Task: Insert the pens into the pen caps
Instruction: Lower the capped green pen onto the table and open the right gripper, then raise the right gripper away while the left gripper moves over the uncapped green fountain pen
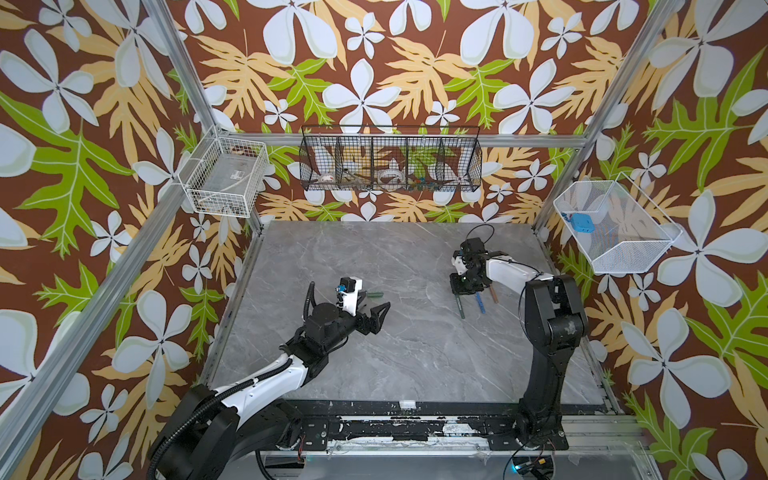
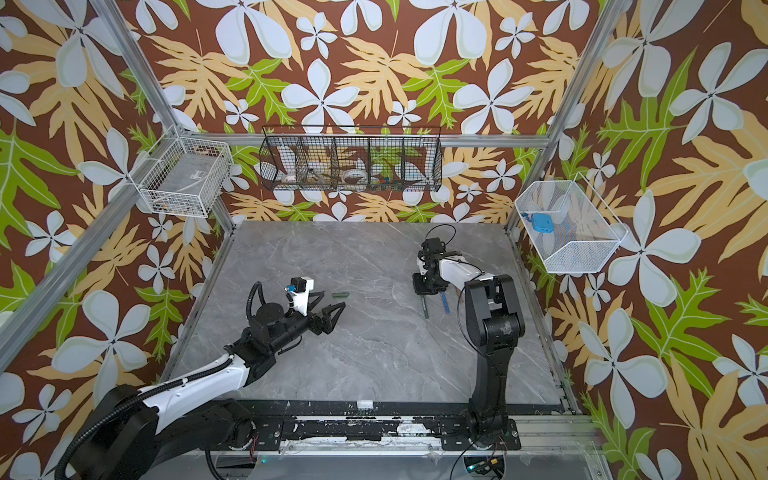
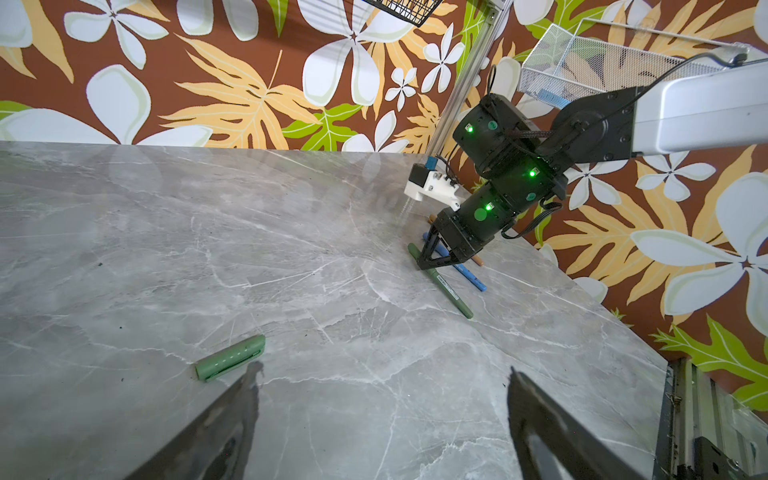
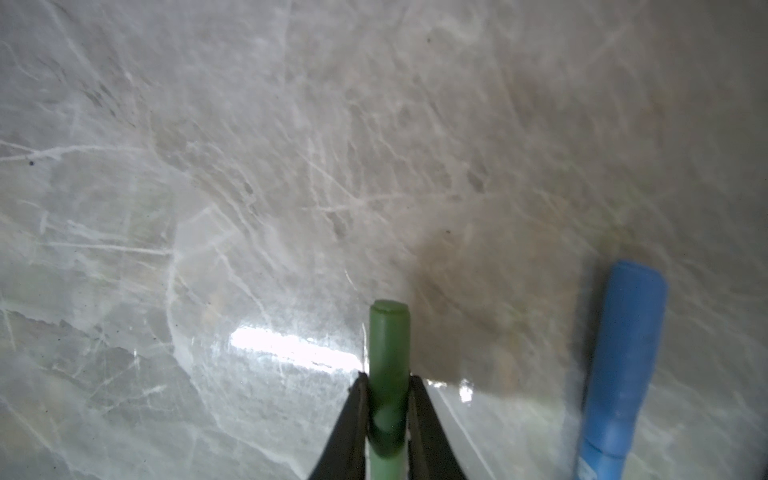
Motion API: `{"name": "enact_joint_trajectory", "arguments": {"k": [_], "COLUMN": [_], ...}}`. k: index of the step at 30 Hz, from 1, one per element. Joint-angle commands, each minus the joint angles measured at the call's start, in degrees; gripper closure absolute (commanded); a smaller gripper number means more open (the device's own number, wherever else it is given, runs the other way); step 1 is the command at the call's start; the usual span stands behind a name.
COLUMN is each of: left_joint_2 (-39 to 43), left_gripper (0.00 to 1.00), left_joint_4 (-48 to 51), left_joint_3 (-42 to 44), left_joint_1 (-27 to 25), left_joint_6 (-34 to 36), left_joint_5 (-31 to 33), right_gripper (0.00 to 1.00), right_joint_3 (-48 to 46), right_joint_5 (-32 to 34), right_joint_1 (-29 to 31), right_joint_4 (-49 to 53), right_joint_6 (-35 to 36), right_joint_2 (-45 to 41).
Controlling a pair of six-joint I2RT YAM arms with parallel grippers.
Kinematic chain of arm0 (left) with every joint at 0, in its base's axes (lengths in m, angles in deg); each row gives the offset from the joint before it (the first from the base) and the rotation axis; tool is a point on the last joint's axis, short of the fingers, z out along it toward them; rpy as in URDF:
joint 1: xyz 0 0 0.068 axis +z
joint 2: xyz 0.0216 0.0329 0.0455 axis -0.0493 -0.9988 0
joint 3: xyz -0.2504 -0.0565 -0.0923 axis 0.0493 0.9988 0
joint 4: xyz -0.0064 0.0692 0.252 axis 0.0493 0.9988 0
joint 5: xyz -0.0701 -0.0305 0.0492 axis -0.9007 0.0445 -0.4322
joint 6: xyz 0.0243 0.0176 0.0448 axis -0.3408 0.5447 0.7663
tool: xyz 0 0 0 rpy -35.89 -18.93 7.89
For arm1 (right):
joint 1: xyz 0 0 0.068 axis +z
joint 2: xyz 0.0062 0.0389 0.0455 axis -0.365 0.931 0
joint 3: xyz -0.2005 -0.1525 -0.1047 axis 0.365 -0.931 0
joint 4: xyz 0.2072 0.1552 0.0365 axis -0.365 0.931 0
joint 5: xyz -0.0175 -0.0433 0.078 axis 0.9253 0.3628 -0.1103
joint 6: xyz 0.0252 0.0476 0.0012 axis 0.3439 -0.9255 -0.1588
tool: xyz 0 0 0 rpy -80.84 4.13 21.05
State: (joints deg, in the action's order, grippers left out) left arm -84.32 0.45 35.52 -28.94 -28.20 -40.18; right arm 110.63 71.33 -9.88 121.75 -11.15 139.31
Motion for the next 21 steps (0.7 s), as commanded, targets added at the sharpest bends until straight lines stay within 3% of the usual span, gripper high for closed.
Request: {"name": "enact_joint_trajectory", "arguments": {"k": [1,6,10,16,21], "left_joint_2": [0.1,0.7,2.3,2.8,0.7], "left_gripper": [0.00,0.00,0.00,0.00,0.00], "left_joint_4": [-0.3,0.9,3.8,21.8,33.2], "left_joint_3": [-0.4,-1.0,-2.4,-11.1,-17.7], "left_joint_1": [0.1,0.1,0.1,0.1,0.1], "left_joint_6": [0.3,0.8,1.1,0.4,-1.8], "left_joint_5": [1.0,1.7,4.7,15.4,15.0], "right_gripper": [0.77,0.73,0.72,0.69,0.68], "right_joint_3": [0.5,1.1,-2.1,-13.5,-19.0], "right_joint_5": [0.5,1.6,-1.5,-13.7,-17.6], "right_joint_1": [0.0,0.1,0.0,0.4,3.9], "right_joint_4": [-0.6,-0.4,-4.4,-19.0,-22.5], "right_joint_6": [0.4,0.9,0.5,-4.8,-6.4], "right_joint_2": [-0.9,-2.6,-7.5,-21.9,-28.5]}}
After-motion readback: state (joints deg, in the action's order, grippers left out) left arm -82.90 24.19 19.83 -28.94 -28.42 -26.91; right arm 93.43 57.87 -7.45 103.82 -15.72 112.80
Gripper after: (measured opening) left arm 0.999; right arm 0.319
